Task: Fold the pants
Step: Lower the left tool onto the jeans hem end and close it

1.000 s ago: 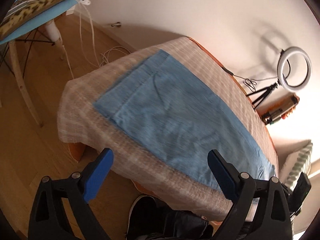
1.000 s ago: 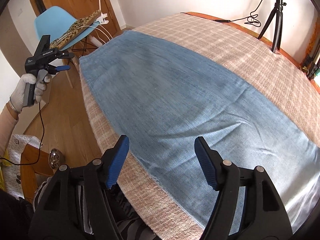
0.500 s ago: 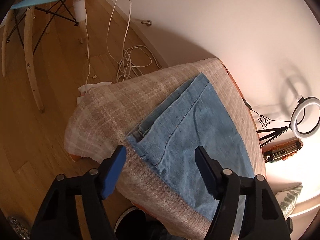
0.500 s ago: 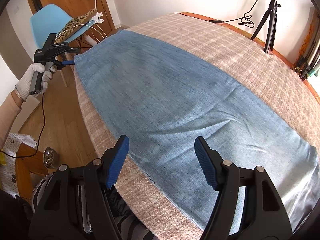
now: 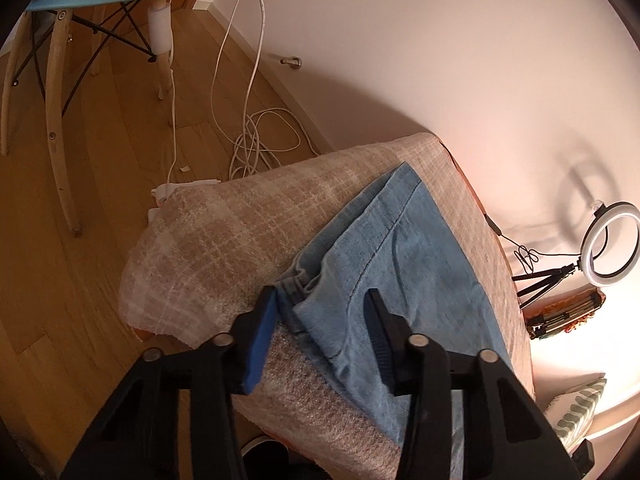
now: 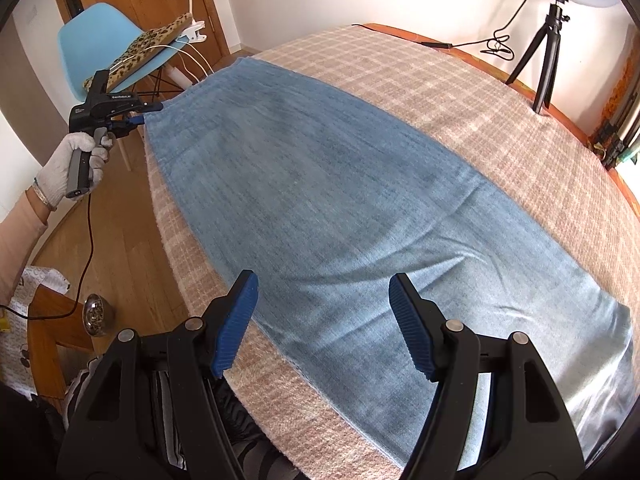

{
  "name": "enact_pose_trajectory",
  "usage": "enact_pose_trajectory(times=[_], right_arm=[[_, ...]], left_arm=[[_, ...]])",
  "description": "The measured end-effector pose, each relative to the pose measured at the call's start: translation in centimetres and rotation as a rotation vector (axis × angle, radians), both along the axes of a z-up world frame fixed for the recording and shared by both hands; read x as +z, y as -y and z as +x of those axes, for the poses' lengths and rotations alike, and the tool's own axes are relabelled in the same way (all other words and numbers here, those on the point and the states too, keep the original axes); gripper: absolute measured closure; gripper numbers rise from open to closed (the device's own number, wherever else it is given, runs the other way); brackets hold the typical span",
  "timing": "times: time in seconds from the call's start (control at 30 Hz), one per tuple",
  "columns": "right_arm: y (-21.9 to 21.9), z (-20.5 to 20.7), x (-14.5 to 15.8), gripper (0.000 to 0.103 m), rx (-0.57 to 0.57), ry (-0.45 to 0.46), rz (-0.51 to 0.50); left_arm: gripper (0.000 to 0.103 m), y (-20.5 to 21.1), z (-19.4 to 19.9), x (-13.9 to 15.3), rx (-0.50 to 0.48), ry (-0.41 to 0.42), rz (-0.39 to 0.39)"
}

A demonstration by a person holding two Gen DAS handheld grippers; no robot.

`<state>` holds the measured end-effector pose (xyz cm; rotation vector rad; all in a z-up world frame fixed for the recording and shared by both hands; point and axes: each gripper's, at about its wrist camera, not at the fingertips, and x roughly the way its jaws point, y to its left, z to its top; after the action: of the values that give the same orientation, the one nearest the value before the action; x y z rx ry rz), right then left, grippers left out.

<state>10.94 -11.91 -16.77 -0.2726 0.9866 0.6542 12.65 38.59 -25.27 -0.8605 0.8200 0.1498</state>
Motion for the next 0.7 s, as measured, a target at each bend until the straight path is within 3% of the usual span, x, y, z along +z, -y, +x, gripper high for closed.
enact_pose_trajectory(times=[0.13, 0.4, 0.53, 0.7], right_arm=[[-1.9, 1.0, 1.3, 0.032, 0.02, 0.018, -0.013], [-10.4, 7.1, 6.5, 0.032, 0.091, 0.029, 0.027], [-16.5, 11.5, 7.3, 0.031, 0.118, -0.067, 0.093], [-24.8, 17.2, 5.1, 0.028, 0.083, -0.249, 0.176]], left_arm=[[0.079, -0.2, -0.1, -0.3, 0.011, 0.026, 0.0], [0.084, 1.5, -0.2, 1.9, -0.083, 0.106, 0.122], [0.084, 2.7, -0.2, 3.1, -0.149, 0.15, 0.176], [0.085, 3.9, -0.5, 3.5, -0.199, 0.184, 0.213]])
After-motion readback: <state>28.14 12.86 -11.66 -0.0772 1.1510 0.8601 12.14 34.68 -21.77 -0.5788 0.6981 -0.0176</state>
